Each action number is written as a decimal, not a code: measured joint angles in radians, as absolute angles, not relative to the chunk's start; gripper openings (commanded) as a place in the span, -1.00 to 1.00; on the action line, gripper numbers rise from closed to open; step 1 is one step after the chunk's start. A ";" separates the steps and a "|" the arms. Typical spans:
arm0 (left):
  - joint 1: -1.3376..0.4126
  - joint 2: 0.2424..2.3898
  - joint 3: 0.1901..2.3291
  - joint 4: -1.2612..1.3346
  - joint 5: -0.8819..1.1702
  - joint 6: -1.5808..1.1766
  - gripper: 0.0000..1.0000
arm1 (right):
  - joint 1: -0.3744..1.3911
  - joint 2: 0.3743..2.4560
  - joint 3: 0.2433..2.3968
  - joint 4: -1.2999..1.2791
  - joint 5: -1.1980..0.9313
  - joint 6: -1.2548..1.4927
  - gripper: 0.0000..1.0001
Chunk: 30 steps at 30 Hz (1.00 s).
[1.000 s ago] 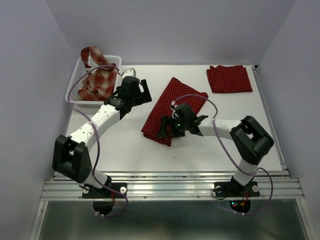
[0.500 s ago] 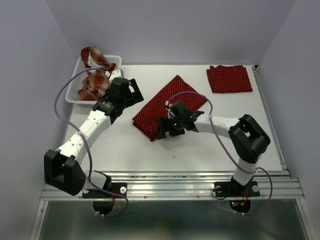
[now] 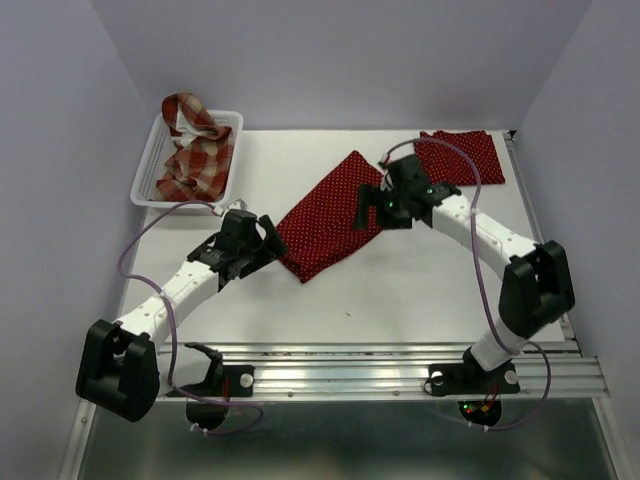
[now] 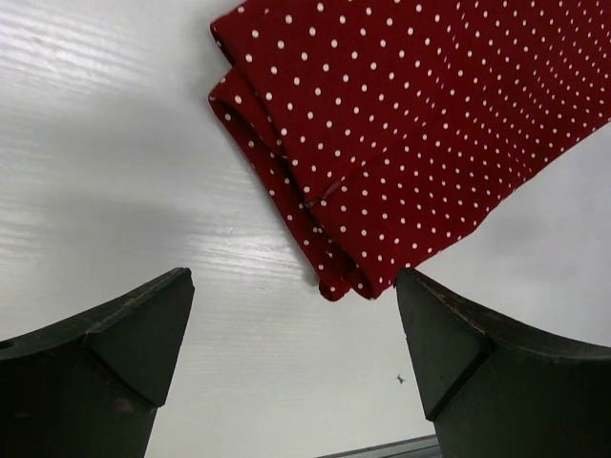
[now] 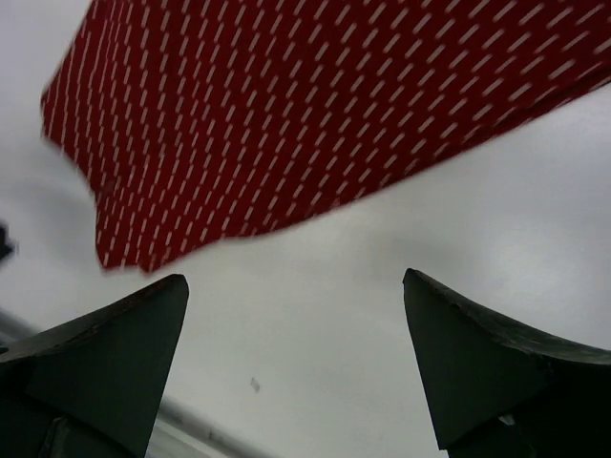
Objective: Fold and stack the skirts
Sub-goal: Fold the skirt
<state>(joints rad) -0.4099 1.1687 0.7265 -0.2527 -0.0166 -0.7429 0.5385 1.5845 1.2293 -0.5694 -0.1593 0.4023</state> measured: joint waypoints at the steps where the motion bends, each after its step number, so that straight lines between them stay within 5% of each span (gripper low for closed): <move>1: -0.410 1.161 0.701 -0.238 0.000 -0.759 0.97 | 0.494 1.620 1.284 -0.559 -0.147 0.397 1.00; 14: -0.410 1.144 0.630 -0.089 0.034 -0.837 0.97 | 0.261 2.274 2.042 -0.495 -0.054 0.244 1.00; 26: -0.410 1.281 0.630 -0.023 0.046 -0.837 0.97 | 0.198 2.437 2.111 -0.493 -0.090 0.174 1.00; 30: -0.410 1.364 0.639 0.004 0.045 -0.839 0.57 | 0.203 2.417 2.032 -0.439 -0.111 0.154 0.75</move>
